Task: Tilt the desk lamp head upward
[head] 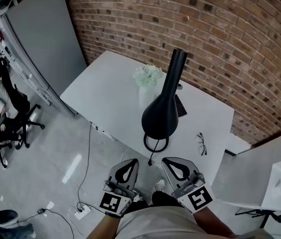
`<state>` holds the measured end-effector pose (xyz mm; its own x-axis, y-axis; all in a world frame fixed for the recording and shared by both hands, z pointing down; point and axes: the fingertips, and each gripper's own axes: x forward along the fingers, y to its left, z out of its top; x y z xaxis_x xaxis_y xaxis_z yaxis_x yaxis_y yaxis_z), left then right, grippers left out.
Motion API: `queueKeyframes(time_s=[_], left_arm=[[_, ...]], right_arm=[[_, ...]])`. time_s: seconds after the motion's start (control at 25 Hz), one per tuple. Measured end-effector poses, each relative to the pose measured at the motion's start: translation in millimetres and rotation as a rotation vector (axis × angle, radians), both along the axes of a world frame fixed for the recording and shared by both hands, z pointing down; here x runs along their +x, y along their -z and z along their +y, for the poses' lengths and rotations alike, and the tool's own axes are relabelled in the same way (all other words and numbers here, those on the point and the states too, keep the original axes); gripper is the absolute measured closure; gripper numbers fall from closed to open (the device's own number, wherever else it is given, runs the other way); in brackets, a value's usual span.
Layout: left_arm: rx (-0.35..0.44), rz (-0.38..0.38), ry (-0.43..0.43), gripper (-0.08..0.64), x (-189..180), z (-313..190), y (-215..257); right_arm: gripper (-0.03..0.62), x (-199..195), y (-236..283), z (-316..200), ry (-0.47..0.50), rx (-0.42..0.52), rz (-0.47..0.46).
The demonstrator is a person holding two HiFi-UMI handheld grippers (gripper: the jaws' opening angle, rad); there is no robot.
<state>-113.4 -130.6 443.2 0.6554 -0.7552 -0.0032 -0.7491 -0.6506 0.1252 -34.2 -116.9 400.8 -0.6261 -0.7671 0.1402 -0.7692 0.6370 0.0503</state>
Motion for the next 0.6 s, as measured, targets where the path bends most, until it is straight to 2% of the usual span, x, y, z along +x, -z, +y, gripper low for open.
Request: queueKeyframes(time_s=[0.08, 0.32, 0.44, 0.6], left_arm=[[-0.023, 0.000, -0.006, 0.557, 11, -12, -20], [-0.011, -0.044, -0.049, 0.557, 53, -45, -50], [-0.043, -0.036, -0.043, 0.557, 64, -61, -66], [-0.007, -0.029, -0.038, 0.557, 77, -80, -63]], right_arm=[[0.577, 8, 4, -5, -0.011, 0.010, 0.005], [0.577, 48, 8, -11, -0.084, -0.001, 0.048], [0.577, 61, 6, -14, -0.102, -0.007, 0.055], [0.577, 77, 4, -19, -0.121, -0.017, 0.065]])
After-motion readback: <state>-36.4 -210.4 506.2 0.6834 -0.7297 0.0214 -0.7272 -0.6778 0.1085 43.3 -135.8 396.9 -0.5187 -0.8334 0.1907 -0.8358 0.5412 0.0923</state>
